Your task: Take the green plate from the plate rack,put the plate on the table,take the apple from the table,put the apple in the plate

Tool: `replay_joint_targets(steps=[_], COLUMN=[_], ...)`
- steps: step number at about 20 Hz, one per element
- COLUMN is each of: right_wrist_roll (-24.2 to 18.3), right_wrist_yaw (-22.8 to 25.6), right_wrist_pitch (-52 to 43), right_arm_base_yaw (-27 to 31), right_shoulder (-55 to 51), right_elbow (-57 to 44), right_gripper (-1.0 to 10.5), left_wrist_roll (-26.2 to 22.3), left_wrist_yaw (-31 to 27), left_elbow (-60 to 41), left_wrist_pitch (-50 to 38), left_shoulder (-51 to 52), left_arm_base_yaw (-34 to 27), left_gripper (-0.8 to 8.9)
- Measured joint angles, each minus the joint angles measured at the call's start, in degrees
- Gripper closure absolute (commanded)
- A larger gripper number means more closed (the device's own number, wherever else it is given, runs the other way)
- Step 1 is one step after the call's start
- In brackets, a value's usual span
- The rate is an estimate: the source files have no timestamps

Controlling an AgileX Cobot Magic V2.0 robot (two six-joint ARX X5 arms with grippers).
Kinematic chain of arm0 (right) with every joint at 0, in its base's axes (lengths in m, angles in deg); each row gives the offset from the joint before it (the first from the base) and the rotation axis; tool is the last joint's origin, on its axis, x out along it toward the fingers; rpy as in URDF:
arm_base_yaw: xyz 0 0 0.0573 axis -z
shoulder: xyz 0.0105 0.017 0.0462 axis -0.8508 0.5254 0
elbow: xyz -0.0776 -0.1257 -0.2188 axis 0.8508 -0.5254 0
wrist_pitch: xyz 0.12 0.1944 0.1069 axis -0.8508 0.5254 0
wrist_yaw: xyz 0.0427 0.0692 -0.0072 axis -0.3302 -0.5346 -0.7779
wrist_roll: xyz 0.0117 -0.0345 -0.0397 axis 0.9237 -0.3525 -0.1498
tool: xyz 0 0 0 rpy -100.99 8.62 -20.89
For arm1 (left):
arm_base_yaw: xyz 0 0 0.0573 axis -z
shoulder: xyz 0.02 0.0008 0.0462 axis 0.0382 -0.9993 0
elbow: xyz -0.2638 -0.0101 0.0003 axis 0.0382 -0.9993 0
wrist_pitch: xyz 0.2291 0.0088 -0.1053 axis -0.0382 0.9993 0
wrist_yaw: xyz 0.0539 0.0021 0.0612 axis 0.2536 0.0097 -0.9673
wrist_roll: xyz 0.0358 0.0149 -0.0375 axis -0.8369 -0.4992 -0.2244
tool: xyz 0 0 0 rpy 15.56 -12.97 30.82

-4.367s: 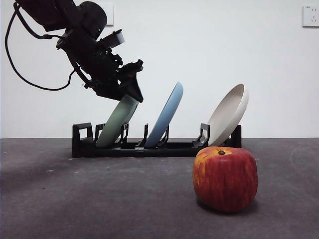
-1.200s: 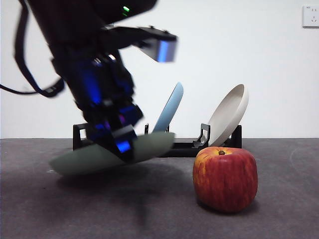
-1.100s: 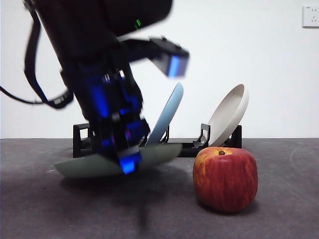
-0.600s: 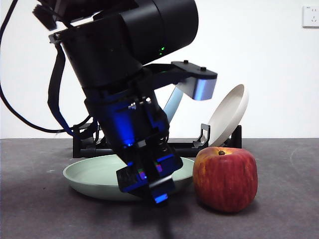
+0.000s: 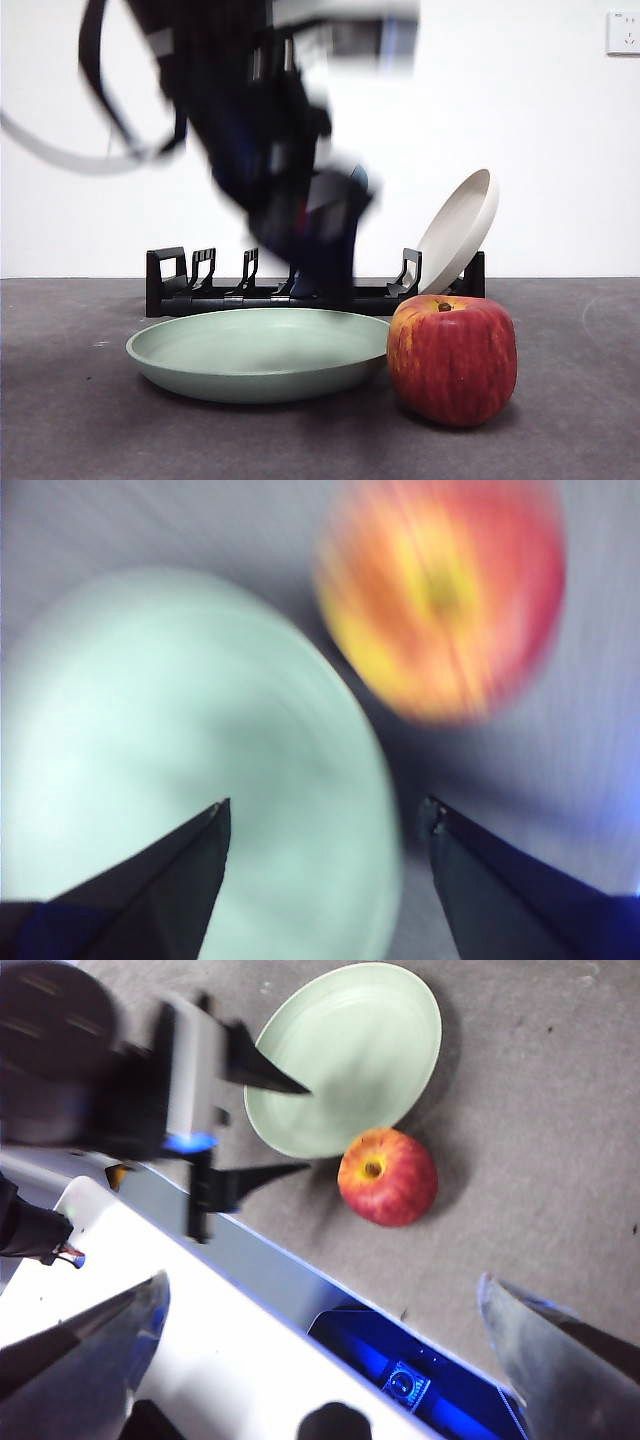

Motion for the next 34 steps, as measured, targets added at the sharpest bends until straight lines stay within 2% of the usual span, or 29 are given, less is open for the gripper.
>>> replay_joint_targets(steps=[2, 4, 8, 12, 15, 18, 21, 27, 28, 32, 33, 34], right_wrist_roll=[0.0, 0.0, 0.2, 0.9, 2.3, 3.5, 4.5, 5.2, 5.3, 6.8, 7.1, 7.3], right_wrist_yaw=[0.0, 2.0, 11.1, 18.4, 23.2, 24.8, 30.7, 31.4, 31.4, 31.3, 31.1, 31.0], right_wrist_pitch=[-2.3, -4.7, -11.5, -16.3, -20.8, -23.9, -26.5, -28.7, -28.9, -28.5, -27.6, -26.7], right_arm_base_yaw=[-1.4, -4.0, -13.1, -21.9, -27.6, -31.3, -33.5, -33.7, -33.9, -34.2, -34.2, -34.2], right_shoulder=[2.7, 6.0, 14.6, 24.9, 31.6, 37.2, 42.4, 49.8, 50.4, 50.7, 50.7, 50.7], right_elbow=[0.0, 0.0, 0.0, 0.0, 0.0, 0.0, 0.0, 0.0, 0.0, 0.0, 0.0, 0.0], right_gripper=[2.8, 2.8, 2.8, 2.8, 2.8, 2.8, 2.7, 3.0, 3.9, 8.7, 9.6, 9.6], left_wrist_roll=[2.1, 4.6, 8.9, 12.2, 14.4, 16.7, 18.2, 19.0, 19.0, 19.0, 19.0, 19.0], left_wrist_yaw=[0.0, 0.1, 0.5, 1.7, 1.8, 1.8, 2.1, 3.5, 3.5, 3.4, 3.4, 3.4], left_elbow=[3.1, 6.1, 14.4, 20.7, 22.3, 22.4, 22.4, 22.4, 22.4, 22.4, 22.4, 22.4], left_wrist_pitch=[4.0, 10.0, 21.9, 29.0, 31.0, 32.0, 32.4, 32.5, 32.5, 32.5, 32.5, 32.5], left_shoulder=[5.4, 10.3, 20.1, 25.8, 28.0, 28.7, 28.7, 28.8, 28.8, 28.8, 28.7, 28.8], left_arm_base_yaw=[0.0, 0.0, 0.0, 0.0, 0.0, 0.0, 0.0, 0.0, 0.0, 0.0, 0.0, 0.0], left_gripper=[4.9, 4.9, 4.9, 4.9, 4.91, 4.91, 4.91, 4.91, 4.91, 4.91, 4.91, 4.91])
